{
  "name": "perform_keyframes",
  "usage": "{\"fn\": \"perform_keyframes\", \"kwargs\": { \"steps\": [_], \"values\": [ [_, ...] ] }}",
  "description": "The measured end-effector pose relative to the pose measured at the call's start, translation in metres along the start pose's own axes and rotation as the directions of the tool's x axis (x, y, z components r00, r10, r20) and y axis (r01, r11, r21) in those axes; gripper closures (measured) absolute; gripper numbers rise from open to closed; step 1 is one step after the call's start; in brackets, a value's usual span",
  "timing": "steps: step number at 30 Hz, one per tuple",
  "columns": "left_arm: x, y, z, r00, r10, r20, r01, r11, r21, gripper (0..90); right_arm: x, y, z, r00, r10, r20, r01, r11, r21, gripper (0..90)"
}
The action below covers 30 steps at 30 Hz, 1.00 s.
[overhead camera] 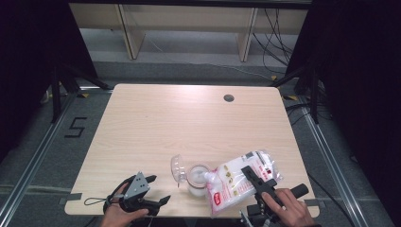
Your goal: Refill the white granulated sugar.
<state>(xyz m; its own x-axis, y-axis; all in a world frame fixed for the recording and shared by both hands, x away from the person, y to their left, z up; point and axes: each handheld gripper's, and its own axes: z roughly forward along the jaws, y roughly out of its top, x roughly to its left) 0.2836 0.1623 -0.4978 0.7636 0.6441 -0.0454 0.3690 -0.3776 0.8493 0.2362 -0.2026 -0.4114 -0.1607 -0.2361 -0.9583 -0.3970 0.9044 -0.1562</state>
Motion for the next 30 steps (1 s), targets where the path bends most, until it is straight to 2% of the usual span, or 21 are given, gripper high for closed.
{"fn": "perform_keyframes", "kwargs": {
  "steps": [1,3,4,6,7,8,9,10,11,12,13,14,18,19,20,21,22,23,24,25,30],
  "values": [
    [0.0000,0.0000,0.0000,1.0000,0.000,-0.001,0.000,1.0000,-0.001,15.8,-0.0012,0.0002,0.0002,0.9998,-0.017,0.007,0.017,1.000,-0.005,68.9],
    [-0.0001,-0.0003,0.0003,1.0000,-0.002,0.001,0.002,1.0000,-0.008,15.9,-0.0017,0.0007,0.0006,0.9998,-0.019,0.010,0.019,1.000,-0.009,68.9],
    [0.0000,-0.0003,0.0004,1.0000,-0.001,0.001,0.001,1.0000,-0.008,15.9,-0.0002,0.0003,0.0005,1.0000,0.008,0.002,-0.008,1.000,-0.002,68.9],
    [-0.0002,-0.0002,0.0003,1.0000,0.000,-0.005,0.000,1.0000,0.000,15.9,-0.0029,-0.0004,0.0018,0.9999,-0.007,0.014,0.008,1.000,-0.021,69.0],
    [0.0010,0.0000,-0.0006,0.9998,0.018,-0.010,-0.018,0.9997,0.019,15.9,-0.0031,-0.0005,0.0018,0.9999,-0.008,0.013,0.008,1.000,-0.017,69.0],
    [-0.0006,-0.0003,0.0006,1.0000,-0.003,-0.001,0.003,1.0000,-0.001,15.8,-0.0029,-0.0005,0.0020,0.9999,0.000,0.015,0.000,1.000,-0.016,69.0],
    [-0.0002,-0.0005,0.0013,1.0000,-0.005,0.004,0.005,1.0000,-0.006,15.9,-0.0033,-0.0009,0.0021,0.9999,0.000,0.014,0.000,1.000,-0.014,69.0],
    [-0.0004,-0.0005,0.0011,1.0000,-0.003,-0.001,0.003,1.0000,-0.005,15.9,-0.0023,-0.0022,0.0027,0.9997,0.023,0.007,-0.023,1.000,-0.013,69.0],
    [-0.0004,-0.0005,0.0012,1.0000,-0.003,0.000,0.003,1.0000,-0.005,15.8,-0.0034,-0.0026,0.0031,0.9999,0.014,0.008,-0.014,1.000,-0.012,69.1],
    [-0.0005,-0.0004,0.0011,1.0000,-0.004,0.002,0.004,1.0000,-0.004,15.9,-0.0024,-0.0038,0.0033,0.9995,0.033,0.005,-0.033,0.999,-0.007,69.1],
    [-0.0004,-0.0004,0.0013,1.0000,-0.005,0.006,0.005,1.0000,-0.005,15.8,-0.0041,-0.0045,0.0038,0.9999,0.011,0.012,-0.011,1.000,-0.013,69.1],
    [-0.0007,-0.0005,0.0015,1.0000,-0.008,0.006,0.008,0.9999,-0.006,15.9,-0.0033,-0.0052,0.0036,0.9996,0.025,0.010,-0.025,1.000,-0.009,69.1],
    [-0.0009,-0.0007,0.0016,0.9999,-0.011,0.003,0.011,0.9999,-0.003,15.9,-0.0037,-0.0080,0.0025,0.9998,0.015,0.013,-0.015,1.000,-0.006,69.2],
    [-0.0003,-0.0004,0.0013,1.0000,0.002,0.001,-0.002,1.0000,-0.004,15.8,-0.0039,-0.0083,0.0022,0.9999,0.008,0.012,-0.008,1.000,-0.003,69.2],
    [-0.0001,-0.0004,0.0013,1.0000,0.003,0.001,-0.003,1.0000,-0.006,15.9,-0.0021,-0.0087,0.0013,0.9996,0.030,0.000,-0.030,1.000,0.011,69.2],
    [0.0012,0.0000,0.0011,0.9998,0.021,0.002,-0.021,0.9998,-0.005,15.9,-0.0028,-0.0087,0.0014,0.9999,0.016,-0.001,-0.016,1.000,0.010,69.2],
    [-0.0006,-0.0007,0.0017,0.9999,-0.012,0.001,0.012,0.9999,-0.009,15.8,-0.0020,-0.0087,0.0012,0.9997,0.026,-0.001,-0.026,1.000,0.015,69.2],
    [-0.0003,-0.0007,0.0016,0.9999,-0.013,0.004,0.013,0.9999,-0.006,15.8,-0.0020,-0.0086,0.0011,0.9997,0.024,-0.002,-0.024,1.000,0.017,69.2],
    [0.0015,-0.0005,0.0005,0.9999,0.014,-0.006,-0.013,0.9998,0.018,15.8,-0.0022,-0.0084,0.0010,0.9998,0.022,-0.002,-0.022,1.000,0.018,69.2],
    [-0.0002,-0.0005,0.0012,1.0000,-0.002,-0.001,0.002,1.0000,-0.003,15.8,-0.0026,-0.0085,0.0007,0.9998,0.018,-0.002,-0.018,1.000,0.018,69.2],
    [-0.0005,0.0000,0.0006,1.0000,0.000,-0.001,0.000,1.0000,0.001,15.9,-0.0046,-0.0067,0.0009,0.9999,0.004,0.014,-0.004,1.000,-0.003,69.3]
  ]
}}
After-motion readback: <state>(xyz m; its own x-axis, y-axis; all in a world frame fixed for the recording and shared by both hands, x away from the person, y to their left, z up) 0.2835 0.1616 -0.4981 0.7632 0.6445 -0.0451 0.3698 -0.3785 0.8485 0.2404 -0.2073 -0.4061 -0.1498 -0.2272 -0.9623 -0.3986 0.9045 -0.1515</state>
